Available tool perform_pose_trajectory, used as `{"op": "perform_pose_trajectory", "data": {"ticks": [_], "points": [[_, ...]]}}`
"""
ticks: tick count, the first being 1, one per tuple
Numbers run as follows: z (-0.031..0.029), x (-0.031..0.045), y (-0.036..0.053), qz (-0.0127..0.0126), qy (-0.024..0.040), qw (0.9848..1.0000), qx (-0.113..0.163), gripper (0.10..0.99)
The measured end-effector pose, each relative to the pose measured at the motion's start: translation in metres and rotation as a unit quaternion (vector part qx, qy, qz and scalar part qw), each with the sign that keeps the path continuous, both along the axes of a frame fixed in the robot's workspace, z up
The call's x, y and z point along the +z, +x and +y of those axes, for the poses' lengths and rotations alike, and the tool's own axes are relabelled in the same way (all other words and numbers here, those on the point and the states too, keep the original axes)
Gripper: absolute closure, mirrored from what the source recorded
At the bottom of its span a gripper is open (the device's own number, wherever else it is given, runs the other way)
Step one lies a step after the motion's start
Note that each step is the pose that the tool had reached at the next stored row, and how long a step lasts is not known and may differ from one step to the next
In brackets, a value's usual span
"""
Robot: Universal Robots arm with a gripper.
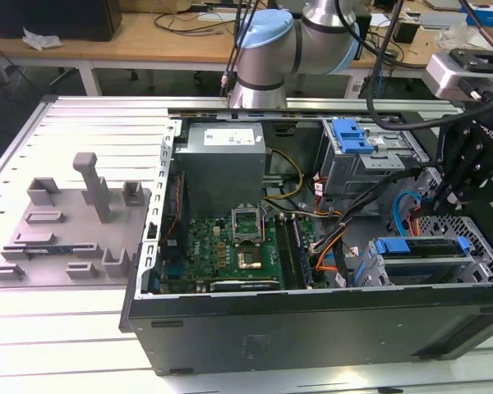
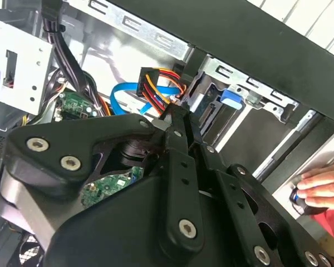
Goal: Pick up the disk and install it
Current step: 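Insert the first disk wire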
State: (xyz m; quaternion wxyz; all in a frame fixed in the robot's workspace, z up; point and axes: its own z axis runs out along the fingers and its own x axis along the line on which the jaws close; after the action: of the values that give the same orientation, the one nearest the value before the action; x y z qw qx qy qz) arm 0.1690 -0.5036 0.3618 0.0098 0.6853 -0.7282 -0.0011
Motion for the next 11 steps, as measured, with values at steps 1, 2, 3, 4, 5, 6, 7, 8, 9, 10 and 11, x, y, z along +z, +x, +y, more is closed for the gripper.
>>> {"op": "perform_pose_trajectory", "data": {"ticks": [1, 2, 3, 4, 5, 6, 7, 8, 9, 10, 11], "points": [[0.0, -0.0001, -0.0001, 0.0, 0.0007, 1.0, 0.002, 0.922], [0.0, -0.0002, -0.0004, 0.0, 0.0013, 1.0, 0.004, 0.922], [-0.0001, -0.0002, -0.0006, 0.0, 0.0014, 1.0, 0.007, 0.922], [-0.0002, -0.0002, -0.0009, 0.0, 0.0014, 1.0, 0.009, 0.922], [-0.0002, -0.0002, -0.0013, 0.0, 0.0013, 0.9999, 0.01, 0.922], [-0.0002, -0.0002, -0.0015, 0.0, 0.0014, 0.9999, 0.012, 0.922], [-0.0001, -0.0002, -0.0015, -0.0001, 0.0014, 0.9999, 0.014, 0.922], [-0.0001, -0.0002, -0.0016, -0.0001, 0.0014, 0.9999, 0.015, 0.922], [-0.0001, -0.0002, -0.0016, -0.0001, 0.0013, 0.9999, 0.015, 0.922], [-0.0001, -0.0002, -0.0016, -0.0001, 0.0014, 0.9999, 0.015, 0.922], [-0.0001, -0.0002, -0.0016, -0.0001, 0.0013, 0.9999, 0.015, 0.922]]}}
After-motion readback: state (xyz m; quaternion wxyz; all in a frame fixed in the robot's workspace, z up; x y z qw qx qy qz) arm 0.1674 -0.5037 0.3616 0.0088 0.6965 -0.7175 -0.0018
